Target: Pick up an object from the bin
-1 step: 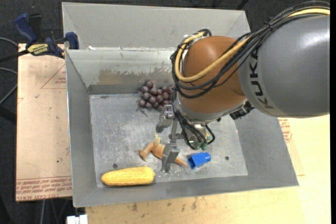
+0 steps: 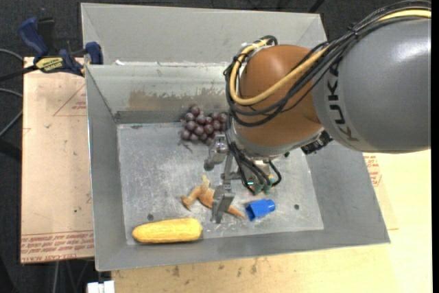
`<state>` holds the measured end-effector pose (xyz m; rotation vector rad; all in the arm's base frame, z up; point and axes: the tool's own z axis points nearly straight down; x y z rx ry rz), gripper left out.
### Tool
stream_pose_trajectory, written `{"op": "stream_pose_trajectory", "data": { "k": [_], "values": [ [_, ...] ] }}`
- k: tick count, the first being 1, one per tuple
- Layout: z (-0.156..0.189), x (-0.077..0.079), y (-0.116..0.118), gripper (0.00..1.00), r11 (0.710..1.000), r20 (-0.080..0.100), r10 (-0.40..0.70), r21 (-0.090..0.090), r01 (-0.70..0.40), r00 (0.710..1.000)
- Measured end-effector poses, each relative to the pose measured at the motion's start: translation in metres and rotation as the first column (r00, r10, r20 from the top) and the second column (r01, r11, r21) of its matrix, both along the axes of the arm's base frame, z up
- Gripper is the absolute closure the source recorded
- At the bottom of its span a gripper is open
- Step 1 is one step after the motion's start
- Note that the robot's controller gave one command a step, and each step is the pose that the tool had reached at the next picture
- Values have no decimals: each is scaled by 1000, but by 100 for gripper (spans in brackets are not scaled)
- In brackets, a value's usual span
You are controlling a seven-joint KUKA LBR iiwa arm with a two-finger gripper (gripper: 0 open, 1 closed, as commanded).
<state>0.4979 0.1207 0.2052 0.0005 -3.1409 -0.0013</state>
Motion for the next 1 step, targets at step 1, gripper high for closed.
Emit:
{"op": "stream_pose_trajectory", "data": {
  "k": [1],
  "values": [
    [-53, 10, 43, 0, 999, 9, 54, 1, -54, 998]
  ]
}}
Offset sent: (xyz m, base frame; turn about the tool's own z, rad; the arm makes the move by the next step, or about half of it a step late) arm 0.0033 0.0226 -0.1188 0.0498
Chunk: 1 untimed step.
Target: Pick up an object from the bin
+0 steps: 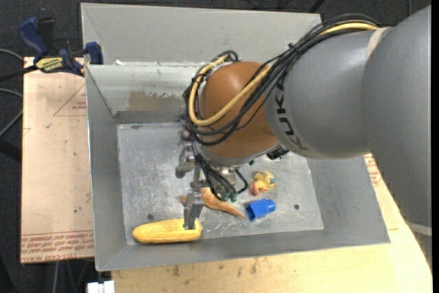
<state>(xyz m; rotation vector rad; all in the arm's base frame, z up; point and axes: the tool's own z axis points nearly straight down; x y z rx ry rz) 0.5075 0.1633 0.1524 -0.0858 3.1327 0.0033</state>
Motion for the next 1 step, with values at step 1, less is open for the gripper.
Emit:
{"op": "stream_pose_trajectory", "data": {
  "k": [1],
  "values": [
    [-47, -5, -5, 0, 998, -8, -58, 1, 58, 998]
  ]
}}
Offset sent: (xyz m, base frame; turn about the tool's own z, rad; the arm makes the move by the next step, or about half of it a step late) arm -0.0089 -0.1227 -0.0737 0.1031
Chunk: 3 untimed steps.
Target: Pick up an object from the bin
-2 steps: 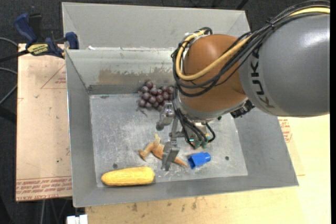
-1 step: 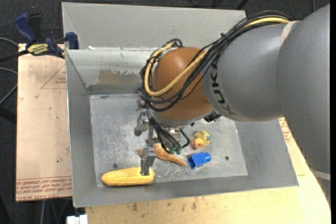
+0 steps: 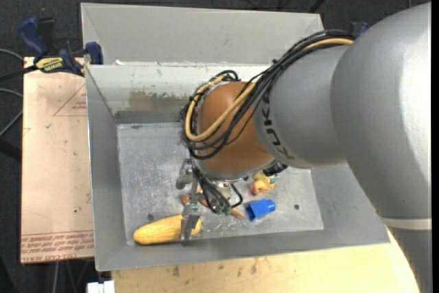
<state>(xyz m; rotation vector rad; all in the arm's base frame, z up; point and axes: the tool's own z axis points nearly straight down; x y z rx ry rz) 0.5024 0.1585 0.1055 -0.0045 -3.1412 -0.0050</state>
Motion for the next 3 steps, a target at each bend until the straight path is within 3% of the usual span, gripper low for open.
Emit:
{"op": "stream_pose_trajectory", "data": {
  "k": [1, 2, 3],
  "values": [
    [-17, -3, -50, 0, 999, -2, -40, -1, 40, 999],
    [-24, -23, -50, 100, 1000, 2, 10, -1, -10, 1000],
    [-23, -20, -51, 0, 1000, 15, 7, 0, -7, 1000]
  ]
}}
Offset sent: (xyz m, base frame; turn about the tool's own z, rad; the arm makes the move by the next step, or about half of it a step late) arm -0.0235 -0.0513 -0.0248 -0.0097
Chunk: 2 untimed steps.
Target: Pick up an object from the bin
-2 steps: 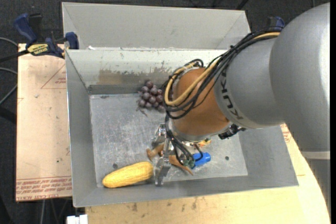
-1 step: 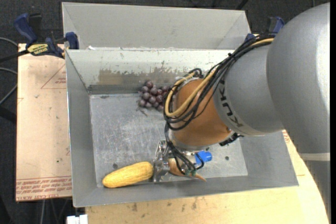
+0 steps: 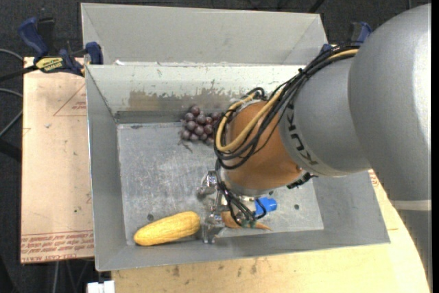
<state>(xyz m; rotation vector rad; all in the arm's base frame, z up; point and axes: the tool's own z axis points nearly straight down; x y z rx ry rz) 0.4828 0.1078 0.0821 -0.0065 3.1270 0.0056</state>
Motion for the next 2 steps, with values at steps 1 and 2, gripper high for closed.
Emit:
{"op": "stream_pose_trajectory", "data": {
  "k": [1, 2],
  "values": [
    [-2, -4, 0, 100, 1000, -15, 1, -2, -1, 1000],
    [-2, -4, 0, 100, 1000, -15, 1, -2, -1, 1000]
  ]
}}
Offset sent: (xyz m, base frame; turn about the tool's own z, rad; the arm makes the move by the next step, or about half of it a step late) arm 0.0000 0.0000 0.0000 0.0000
